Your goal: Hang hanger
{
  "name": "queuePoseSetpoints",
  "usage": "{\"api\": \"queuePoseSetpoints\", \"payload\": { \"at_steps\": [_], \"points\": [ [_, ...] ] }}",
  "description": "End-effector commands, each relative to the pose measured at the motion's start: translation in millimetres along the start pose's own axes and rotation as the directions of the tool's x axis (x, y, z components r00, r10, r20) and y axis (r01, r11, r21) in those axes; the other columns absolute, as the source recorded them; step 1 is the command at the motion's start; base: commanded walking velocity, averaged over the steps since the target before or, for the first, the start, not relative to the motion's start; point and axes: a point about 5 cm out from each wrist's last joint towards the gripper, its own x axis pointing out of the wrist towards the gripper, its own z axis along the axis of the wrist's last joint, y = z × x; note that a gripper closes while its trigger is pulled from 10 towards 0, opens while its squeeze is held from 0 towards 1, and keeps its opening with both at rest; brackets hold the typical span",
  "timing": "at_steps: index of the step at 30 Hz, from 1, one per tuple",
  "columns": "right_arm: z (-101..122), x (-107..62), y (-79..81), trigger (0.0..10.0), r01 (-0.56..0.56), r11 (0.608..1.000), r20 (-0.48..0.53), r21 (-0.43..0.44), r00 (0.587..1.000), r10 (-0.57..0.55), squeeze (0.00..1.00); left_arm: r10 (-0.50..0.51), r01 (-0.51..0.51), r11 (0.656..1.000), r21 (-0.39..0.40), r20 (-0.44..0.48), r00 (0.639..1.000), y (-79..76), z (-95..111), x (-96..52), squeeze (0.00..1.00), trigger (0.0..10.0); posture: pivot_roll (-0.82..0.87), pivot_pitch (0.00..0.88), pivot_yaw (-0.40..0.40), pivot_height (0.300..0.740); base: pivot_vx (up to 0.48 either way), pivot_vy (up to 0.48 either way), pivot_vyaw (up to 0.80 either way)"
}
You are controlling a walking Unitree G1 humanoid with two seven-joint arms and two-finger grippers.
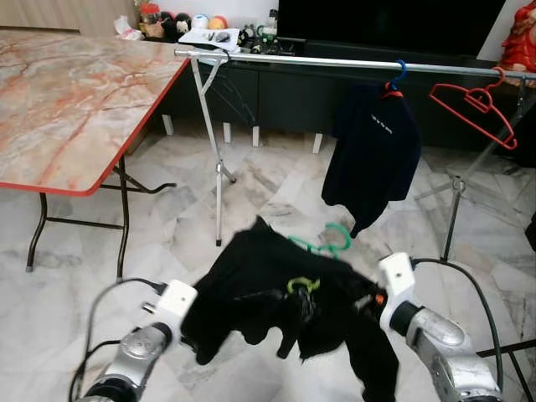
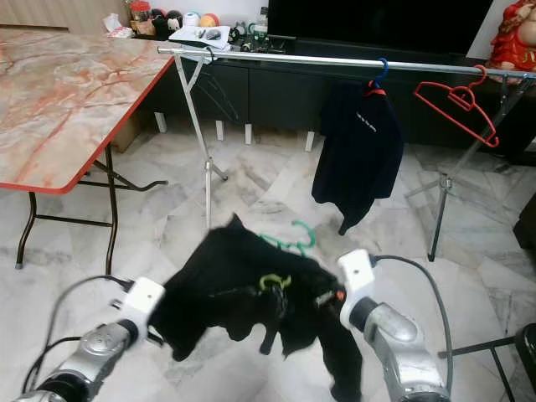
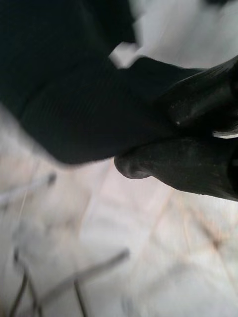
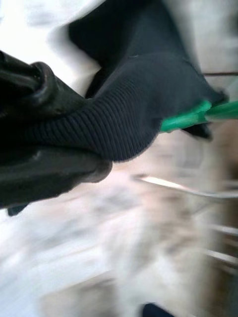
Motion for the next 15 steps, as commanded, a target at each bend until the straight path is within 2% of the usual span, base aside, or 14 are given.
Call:
{"api": "queuePoseSetpoints", "payload": {
  "at_steps": [1, 4, 5, 7, 8, 12, 14, 15],
  "points": [
    [-8, -6.2, -9.5, 10.0, 0.059, 0.997, -0.064, -0.045, 0.996, -0.062, 0.0, 0.073, -0.074, 0.997, -0.03, -0.034, 0.997, 11.3, -10, -4.1, 0.0, 0.0, -0.02, 0.138, -0.028, 0.74, 0.0, 0.0, 0.0],
    [-26, -12.8, -5.1, 10.0, -0.027, 0.987, -0.193, -0.161, 0.981, -0.004, 0.0, 0.174, -0.174, 0.984, -0.048, -0.014, 0.985, 22.5, -5, -4.7, 0.0, 0.0, -0.02, 0.139, -0.027, 0.74, 0.0, 0.0, 0.0],
    [-26, -16.5, -8.5, 10.0, -0.003, 0.991, -0.191, -0.134, 0.981, -0.023, 0.0, 0.281, -0.284, 0.957, -0.06, -0.062, 0.958, 34.1, -11, -7.4, 0.0, 0.0, -0.02, 0.14, -0.027, 0.74, 0.0, 0.0, 0.0],
    [-25, -17.4, -9.9, 10.0, 0.009, 0.992, -0.184, -0.123, 0.982, -0.031, 0.0, 0.309, -0.314, 0.947, -0.062, -0.082, 0.948, 37.2, -13, -8.5, 0.0, 0.0, -0.02, 0.14, -0.027, 0.74, 0.0, 0.0, 0.0],
    [-21, -18.5, -13.1, 10.0, 0.031, 0.992, -0.16, -0.118, 0.986, -0.05, 0.0, 0.345, -0.354, 0.934, -0.048, -0.137, 0.929, 40.8, -21, -10.9, 0.0, 0.0, -0.02, 0.141, -0.027, 0.74, 0.0, 0.0, 0.0],
    [-8, -22.5, -28.0, 10.0, 0.161, 0.987, -0.076, 0.026, 0.984, -0.159, 0.0, 0.393, -0.414, 0.91, -0.015, -0.28, 0.876, 46.3, -43, -19.9, 0.0, 0.0, -0.03, 0.143, -0.027, 0.74, 0.0, 0.0, 0.0],
    [6, -26.5, -39.4, 10.0, 0.244, 0.955, 0.036, 0.169, 0.967, -0.254, 0.0, 0.367, -0.433, 0.895, -0.106, -0.377, 0.85, 43.4, -56, -24.4, 0.0, 0.0, -0.03, 0.145, -0.028, 0.74, 0.0, 0.0, 0.0],
    [19, -32.0, -49.3, 10.0, 0.305, 0.918, 0.145, 0.255, 0.926, -0.348, 0.0, 0.295, -0.393, 0.906, -0.156, -0.433, 0.852, 35.9, -64, -26.0, 0.0, 0.0, -0.03, 0.145, -0.029, 0.74, 0.0, 0.0, 0.0]
  ]
}}
